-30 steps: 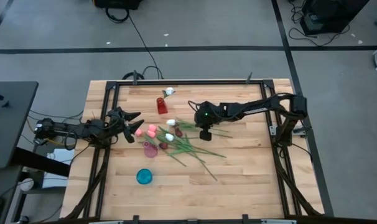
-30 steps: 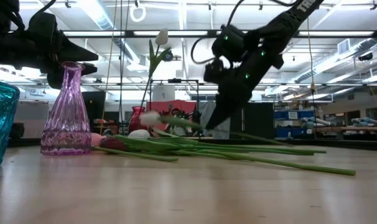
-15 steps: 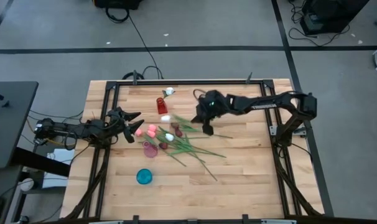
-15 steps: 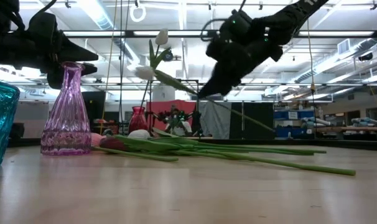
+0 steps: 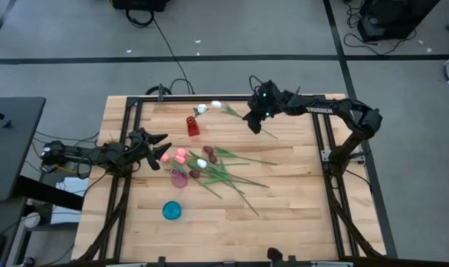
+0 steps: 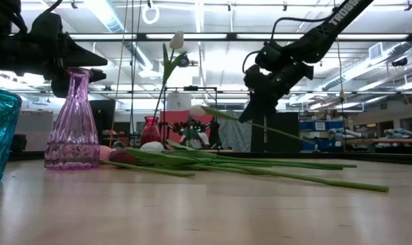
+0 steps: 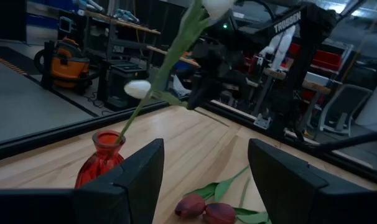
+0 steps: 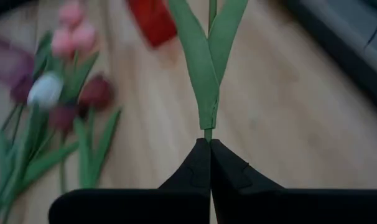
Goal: Sort flowers into vase by color
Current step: Put the top white tulip into the red vase
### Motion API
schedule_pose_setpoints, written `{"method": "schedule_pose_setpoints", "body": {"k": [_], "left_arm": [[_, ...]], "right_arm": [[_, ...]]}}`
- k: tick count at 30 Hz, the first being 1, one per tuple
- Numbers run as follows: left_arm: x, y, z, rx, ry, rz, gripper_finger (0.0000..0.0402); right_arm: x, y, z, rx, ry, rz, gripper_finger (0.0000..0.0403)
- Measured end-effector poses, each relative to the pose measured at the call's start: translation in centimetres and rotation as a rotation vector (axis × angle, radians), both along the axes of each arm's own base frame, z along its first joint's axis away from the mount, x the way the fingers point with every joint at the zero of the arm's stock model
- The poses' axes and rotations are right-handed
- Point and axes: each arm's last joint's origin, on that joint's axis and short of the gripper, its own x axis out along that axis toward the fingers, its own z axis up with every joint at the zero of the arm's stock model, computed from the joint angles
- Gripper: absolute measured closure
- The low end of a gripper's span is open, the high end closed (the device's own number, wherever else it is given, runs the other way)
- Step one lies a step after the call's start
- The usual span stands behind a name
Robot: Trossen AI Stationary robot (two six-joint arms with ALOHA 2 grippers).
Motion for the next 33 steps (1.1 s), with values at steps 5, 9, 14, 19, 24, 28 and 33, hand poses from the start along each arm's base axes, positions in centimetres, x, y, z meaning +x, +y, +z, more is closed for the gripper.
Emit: {"method": "schedule_pose_setpoints", "body": {"k": [5,9,14,19,24,28,33], "left_arm": [[0.0,0.0,0.1,-0.005,-0.015,0.015,0.0163],[0.0,0.1,0.2,0.0,-0.025,0.02,0.0163],[0.0,0.1,0.2,0.016,-0.016,0.022,0.0163],[0.0,0.1,0.2,0.02,-0.015,0.022,0.0163],[-0.1,0.1,0.3,0.024,-0.012,0.047,0.0163],[-0.1,0.2,0.2,0.026,-0.009,0.07,0.0163],[-0.1,0.2,0.3,0.044,-0.004,0.073,0.0163]], "right_arm": [[1.9,-2.5,1.6,-0.042,-0.192,-0.029,0.0396],[5.3,-4.2,2.6,-0.045,-0.309,0.013,0.0396],[10.0,-5.9,3.7,-0.042,-0.513,0.075,0.0396],[13.5,-6.2,4.8,-0.09,-0.715,0.161,0.0396],[15.9,-6.3,5.5,-0.166,-0.845,0.179,0.0396],[17.5,-6.6,5.2,-0.197,-0.911,0.161,0.0396],[19.8,-6.4,3.7,-0.164,-0.949,0.185,0.0396]]}}
